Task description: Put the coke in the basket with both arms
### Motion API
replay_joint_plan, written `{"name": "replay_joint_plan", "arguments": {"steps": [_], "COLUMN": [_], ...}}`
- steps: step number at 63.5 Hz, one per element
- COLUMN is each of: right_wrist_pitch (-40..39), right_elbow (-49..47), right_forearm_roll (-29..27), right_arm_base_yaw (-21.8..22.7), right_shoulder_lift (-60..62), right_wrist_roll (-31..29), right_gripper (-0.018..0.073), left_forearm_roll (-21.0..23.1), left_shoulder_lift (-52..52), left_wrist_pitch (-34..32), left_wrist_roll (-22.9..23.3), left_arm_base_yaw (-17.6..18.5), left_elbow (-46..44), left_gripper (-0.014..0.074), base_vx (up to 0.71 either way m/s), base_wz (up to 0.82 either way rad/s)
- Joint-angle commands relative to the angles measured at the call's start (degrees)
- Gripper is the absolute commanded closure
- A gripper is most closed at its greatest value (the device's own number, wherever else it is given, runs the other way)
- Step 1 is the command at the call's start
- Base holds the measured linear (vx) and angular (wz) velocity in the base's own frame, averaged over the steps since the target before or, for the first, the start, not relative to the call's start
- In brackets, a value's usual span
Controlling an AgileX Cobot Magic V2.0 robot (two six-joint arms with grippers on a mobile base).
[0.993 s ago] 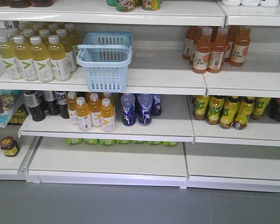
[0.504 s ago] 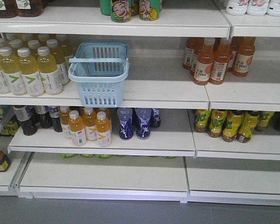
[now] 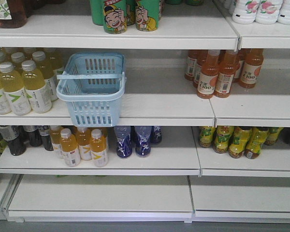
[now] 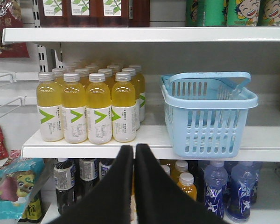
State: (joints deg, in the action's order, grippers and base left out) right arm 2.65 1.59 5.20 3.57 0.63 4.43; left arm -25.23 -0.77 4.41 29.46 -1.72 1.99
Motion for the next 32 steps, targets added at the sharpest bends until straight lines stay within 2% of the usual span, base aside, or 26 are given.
{"name": "replay_joint_plan", "arguments": {"steps": [1, 32], "right_wrist_pitch": [-4.18, -4.18], "right_elbow": [0.37, 0.37], "right_forearm_roll": [0.41, 0.41], "right_arm_base_yaw": [0.27, 0.27], "right_shoulder_lift": [0.74, 0.74], "right_wrist_roll": [-0.52, -0.52], "right_gripper": [0.0564, 0.0564], "left_forearm_roll": [0.07, 0.07], "left_shoulder_lift": [-0.70, -0.70], "left_wrist_pitch": [-3.47, -3.47], "left_wrist_roll": [0.09, 0.09], "left_arm_base_yaw": [-0.04, -0.04], "left_elbow": [-1.86, -1.86], "left_gripper": [0.0603, 0.0603], "base_vx": [0.13, 0.09], "base_wz": [-0.06, -0.05]}}
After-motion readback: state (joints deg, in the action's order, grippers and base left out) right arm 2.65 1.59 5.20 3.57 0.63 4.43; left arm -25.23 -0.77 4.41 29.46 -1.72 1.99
